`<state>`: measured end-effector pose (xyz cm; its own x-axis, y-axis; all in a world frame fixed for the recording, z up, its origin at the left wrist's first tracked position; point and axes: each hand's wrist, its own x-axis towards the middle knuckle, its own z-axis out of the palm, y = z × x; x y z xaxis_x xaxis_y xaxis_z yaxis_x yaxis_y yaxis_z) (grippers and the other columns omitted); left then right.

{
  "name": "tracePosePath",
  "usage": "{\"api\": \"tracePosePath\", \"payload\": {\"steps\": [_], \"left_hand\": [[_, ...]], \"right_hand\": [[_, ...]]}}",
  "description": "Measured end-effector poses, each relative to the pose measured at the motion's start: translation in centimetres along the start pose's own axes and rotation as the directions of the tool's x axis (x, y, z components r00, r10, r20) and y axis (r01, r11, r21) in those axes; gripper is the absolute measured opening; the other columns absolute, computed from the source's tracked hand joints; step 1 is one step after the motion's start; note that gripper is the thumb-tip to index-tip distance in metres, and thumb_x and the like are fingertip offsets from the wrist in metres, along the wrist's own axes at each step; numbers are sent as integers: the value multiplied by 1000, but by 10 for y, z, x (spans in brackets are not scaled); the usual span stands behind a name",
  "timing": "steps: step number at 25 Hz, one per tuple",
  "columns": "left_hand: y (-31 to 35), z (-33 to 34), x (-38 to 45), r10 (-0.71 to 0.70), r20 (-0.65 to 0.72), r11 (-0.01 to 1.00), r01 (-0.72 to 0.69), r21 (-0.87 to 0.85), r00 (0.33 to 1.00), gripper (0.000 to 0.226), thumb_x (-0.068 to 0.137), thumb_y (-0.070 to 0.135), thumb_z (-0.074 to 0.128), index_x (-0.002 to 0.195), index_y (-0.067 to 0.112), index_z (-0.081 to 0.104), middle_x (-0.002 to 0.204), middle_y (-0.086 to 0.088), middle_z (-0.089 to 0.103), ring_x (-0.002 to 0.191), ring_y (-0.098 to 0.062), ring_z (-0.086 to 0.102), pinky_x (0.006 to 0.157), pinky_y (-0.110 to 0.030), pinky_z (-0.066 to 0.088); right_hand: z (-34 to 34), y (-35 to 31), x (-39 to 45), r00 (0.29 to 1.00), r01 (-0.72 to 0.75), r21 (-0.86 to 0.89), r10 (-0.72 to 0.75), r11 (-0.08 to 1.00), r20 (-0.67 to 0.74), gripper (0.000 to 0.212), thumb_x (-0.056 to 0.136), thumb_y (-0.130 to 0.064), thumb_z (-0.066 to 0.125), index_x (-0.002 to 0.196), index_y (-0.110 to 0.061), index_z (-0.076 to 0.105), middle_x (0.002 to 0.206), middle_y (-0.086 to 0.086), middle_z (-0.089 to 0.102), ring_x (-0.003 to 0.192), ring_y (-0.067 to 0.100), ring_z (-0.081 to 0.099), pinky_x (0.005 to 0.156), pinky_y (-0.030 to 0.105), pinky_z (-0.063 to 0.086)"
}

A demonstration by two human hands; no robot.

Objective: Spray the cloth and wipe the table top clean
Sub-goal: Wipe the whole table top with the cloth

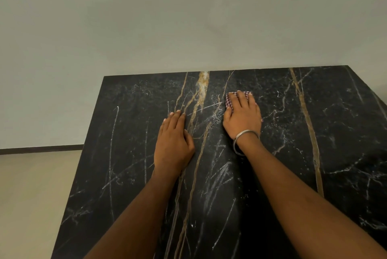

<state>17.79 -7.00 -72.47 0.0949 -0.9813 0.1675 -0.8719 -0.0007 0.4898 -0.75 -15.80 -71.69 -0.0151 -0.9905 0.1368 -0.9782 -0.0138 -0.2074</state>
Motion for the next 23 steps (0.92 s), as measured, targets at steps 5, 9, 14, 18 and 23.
{"api": "tracePosePath", "payload": {"steps": [5, 9, 14, 18, 23], "left_hand": [[-1, -4, 1, 7, 13, 1000, -7, -13, 1000, 53, 96, 23, 41, 148, 15, 34, 156, 0, 31, 145, -13, 23, 122, -33, 13], [0, -4, 1, -6, 15, 1000, 6, -22, 1000, 54, 96, 23, 41, 148, 16, 33, 156, 1, 30, 145, -12, 21, 122, -33, 13], [2, -4, 1, -16, 12, 1000, 16, -19, 1000, 54, 95, 23, 42, 148, 16, 34, 155, 1, 31, 145, -11, 22, 122, -33, 13], [2, -6, 1, -21, 19, 1000, 21, -23, 1000, 54, 96, 24, 42, 149, 18, 32, 156, 3, 29, 145, -10, 20, 122, -31, 12], [1, -6, 0, -19, 20, 999, 20, -41, 1000, 54, 96, 24, 42, 149, 19, 33, 156, 4, 30, 145, -8, 19, 122, -31, 12]], "right_hand": [[2, 9, 10, 993, 115, 11, -115, 993, 16, 50, 97, -34, 31, 146, -25, 32, 155, -1, 28, 145, 24, 16, 118, 44, 20], [-4, 47, 33, 1000, -21, -11, 21, 1000, -2, 51, 96, -33, 33, 146, -23, 32, 155, 2, 28, 145, 27, 17, 117, 47, 21], [3, 10, 39, 1000, -11, -2, 11, 1000, -5, 52, 96, -34, 32, 147, -23, 32, 155, 2, 28, 145, 29, 15, 117, 47, 19], [9, -14, 42, 992, 125, 22, -125, 992, 32, 51, 97, -34, 32, 146, -24, 32, 155, 1, 28, 145, 26, 16, 118, 44, 18], [3, 29, 65, 999, 46, -12, -46, 999, 6, 51, 96, -34, 32, 146, -22, 31, 155, 4, 28, 145, 28, 17, 118, 46, 19]]}}
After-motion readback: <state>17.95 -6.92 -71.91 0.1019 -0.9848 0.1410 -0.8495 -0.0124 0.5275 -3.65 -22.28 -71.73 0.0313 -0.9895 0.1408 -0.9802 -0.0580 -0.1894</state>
